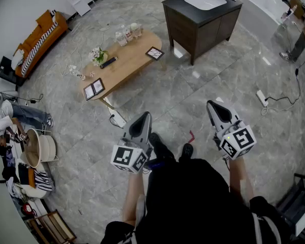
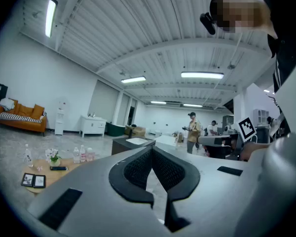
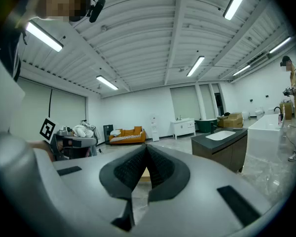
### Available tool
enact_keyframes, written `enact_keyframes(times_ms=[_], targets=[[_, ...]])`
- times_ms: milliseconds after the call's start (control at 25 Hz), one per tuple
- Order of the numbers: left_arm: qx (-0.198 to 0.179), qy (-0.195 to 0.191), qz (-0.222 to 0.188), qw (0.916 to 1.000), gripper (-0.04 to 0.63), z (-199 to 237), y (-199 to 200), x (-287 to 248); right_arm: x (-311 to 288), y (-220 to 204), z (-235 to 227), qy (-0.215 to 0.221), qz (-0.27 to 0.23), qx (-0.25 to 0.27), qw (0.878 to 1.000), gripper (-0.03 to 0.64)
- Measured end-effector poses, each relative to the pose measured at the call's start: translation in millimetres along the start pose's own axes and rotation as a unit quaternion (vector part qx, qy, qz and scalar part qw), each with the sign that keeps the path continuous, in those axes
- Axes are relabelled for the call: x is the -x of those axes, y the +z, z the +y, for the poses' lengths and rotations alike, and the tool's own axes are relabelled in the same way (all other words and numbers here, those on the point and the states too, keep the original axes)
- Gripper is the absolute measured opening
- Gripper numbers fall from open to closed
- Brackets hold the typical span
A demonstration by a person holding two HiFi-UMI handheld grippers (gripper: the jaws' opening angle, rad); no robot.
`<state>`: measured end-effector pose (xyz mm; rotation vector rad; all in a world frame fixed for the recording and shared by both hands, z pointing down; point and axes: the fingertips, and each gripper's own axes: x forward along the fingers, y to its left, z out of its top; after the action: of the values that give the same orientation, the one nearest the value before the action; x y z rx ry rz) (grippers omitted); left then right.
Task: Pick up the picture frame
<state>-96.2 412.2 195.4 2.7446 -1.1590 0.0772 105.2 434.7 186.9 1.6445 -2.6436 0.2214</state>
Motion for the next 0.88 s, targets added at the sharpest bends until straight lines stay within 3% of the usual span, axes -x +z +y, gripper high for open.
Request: enact_keyframes(times_ms=[600, 880], targets=[[-0.019, -0.004, 0.007, 0.9998, 0.012, -21, 1, -19, 1, -1, -5, 0.008, 0.001, 0.034, 0.999, 0.012], [-0.014, 0.002, 0.021, 0.9997, 0.012, -17, -7, -24, -15, -20, -14, 0.001, 0.023, 0.008, 1.0, 0.012]])
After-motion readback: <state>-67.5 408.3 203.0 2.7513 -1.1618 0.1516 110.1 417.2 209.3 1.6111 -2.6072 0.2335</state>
